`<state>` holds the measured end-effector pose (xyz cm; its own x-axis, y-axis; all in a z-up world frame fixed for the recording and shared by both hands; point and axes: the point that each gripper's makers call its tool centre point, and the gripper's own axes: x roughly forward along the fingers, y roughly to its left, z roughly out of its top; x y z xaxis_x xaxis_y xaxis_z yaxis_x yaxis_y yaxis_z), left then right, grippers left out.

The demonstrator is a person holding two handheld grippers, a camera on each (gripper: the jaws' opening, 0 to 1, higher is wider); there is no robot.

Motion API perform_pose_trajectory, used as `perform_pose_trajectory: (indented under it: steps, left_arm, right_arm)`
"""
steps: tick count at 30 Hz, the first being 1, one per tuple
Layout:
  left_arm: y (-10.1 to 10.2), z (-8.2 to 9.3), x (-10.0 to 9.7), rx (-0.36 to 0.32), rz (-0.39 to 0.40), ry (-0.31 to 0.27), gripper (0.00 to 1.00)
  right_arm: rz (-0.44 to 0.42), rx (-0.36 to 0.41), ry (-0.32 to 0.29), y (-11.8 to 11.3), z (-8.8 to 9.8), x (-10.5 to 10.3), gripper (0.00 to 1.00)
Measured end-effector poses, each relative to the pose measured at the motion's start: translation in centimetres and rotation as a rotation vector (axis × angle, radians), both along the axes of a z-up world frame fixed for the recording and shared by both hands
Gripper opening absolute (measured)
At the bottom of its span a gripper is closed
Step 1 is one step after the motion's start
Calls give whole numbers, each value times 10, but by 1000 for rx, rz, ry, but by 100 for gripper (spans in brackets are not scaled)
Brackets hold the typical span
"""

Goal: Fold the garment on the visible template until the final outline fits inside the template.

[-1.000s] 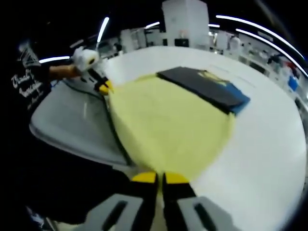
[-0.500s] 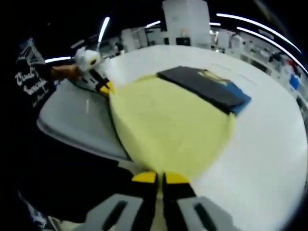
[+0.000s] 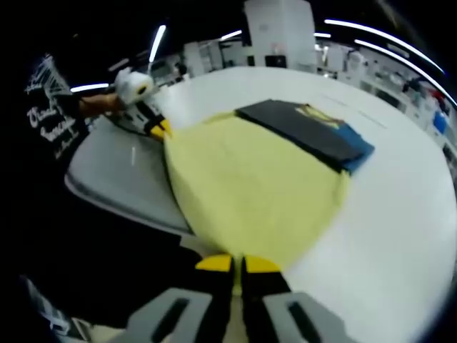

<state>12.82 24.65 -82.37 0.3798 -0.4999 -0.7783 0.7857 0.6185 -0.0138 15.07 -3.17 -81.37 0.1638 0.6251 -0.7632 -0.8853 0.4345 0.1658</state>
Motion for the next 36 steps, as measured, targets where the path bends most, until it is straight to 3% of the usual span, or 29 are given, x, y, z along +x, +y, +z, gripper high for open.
perform_pose_trajectory:
  steps: [9, 17, 36]
  left_arm:
    - [2, 13, 8, 2, 4, -29, 0]
    - [4, 32, 22, -40, 44, -50, 0]
    - [9, 55, 60, -39, 46, -138, 0]
  right_arm:
    - [-6, 30, -46, 1, 22, 12, 0]
    - [9, 25, -77, -2, 30, 26, 0]
    - [-11, 41, -180, 1, 55, 68, 0]
